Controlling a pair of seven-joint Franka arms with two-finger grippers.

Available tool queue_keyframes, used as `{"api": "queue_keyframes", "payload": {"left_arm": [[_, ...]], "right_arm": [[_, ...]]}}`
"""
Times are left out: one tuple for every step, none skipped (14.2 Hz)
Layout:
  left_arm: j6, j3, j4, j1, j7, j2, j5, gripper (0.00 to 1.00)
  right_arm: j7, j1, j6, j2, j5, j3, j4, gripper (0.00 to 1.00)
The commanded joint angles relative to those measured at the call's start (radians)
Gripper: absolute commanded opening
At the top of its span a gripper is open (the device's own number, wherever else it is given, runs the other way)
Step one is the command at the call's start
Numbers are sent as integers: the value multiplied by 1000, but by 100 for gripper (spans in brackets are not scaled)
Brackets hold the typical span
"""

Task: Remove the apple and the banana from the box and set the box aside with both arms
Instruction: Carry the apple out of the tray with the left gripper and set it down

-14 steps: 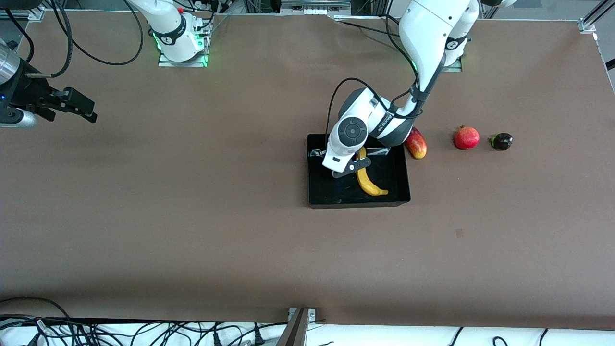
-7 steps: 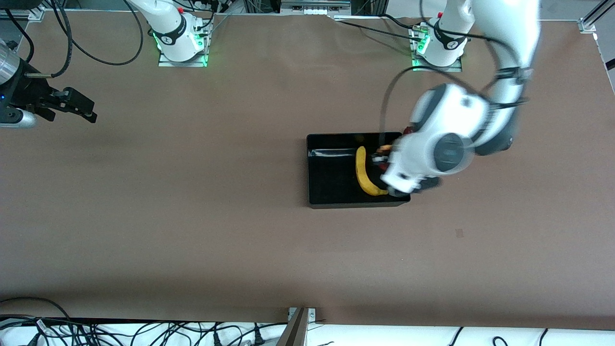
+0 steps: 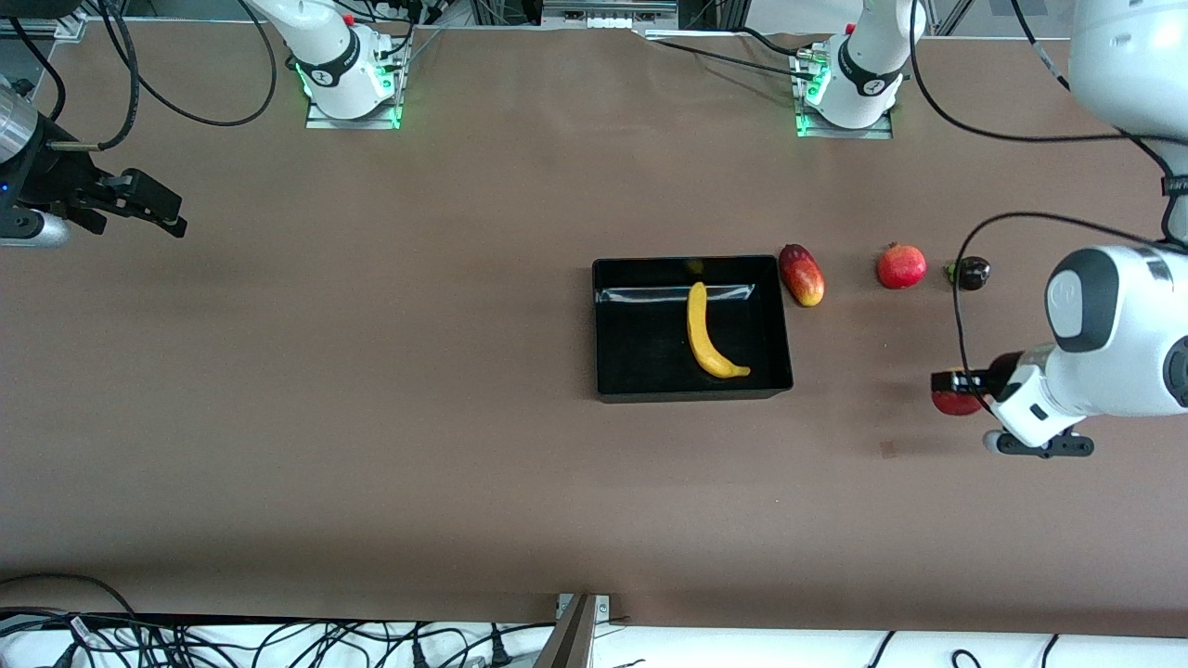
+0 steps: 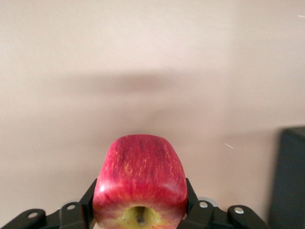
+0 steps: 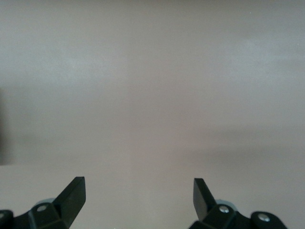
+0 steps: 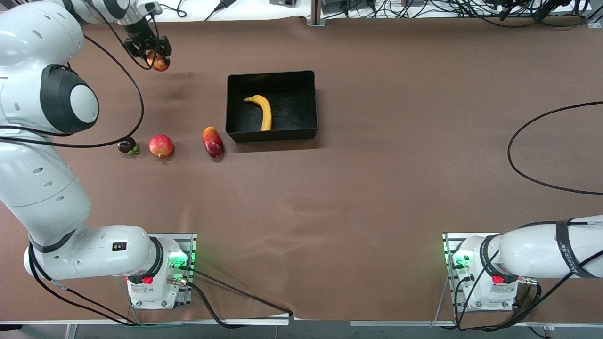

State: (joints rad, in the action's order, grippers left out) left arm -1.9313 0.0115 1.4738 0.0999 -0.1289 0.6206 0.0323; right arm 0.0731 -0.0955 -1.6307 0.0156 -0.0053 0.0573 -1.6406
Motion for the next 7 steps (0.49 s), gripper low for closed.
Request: {"api": "queue_keyframes", "payload": {"left_arm": [[-116,-8,36,-19,-46,27,-22,0],[-147,-8,39,-19,-46,40,-22,0],[-179,-8,39,-19,-48,54,-23,0],[-211,-10,39,-22,-43,70,-22,0],[-248,-8,39,-22,-41,86,-22,0],[-280,-10,39,-22,-41,106,-23,0],[-317,-10,39,-22,-41,123,-23,0]], "right_arm": [[8,8,11,-3,-1,-5,13,100],[8,8,11,-3,-1,-5,13,100],[8,8,11,-3,-1,-5,13,100],[8,8,11,-5,-1,-5,13,100],[8,8,11,-5,-1,-5,13,100],[8,8,11,-5,-1,-5,13,100],[8,8,11,-3,-1,-5,13,100]]}}
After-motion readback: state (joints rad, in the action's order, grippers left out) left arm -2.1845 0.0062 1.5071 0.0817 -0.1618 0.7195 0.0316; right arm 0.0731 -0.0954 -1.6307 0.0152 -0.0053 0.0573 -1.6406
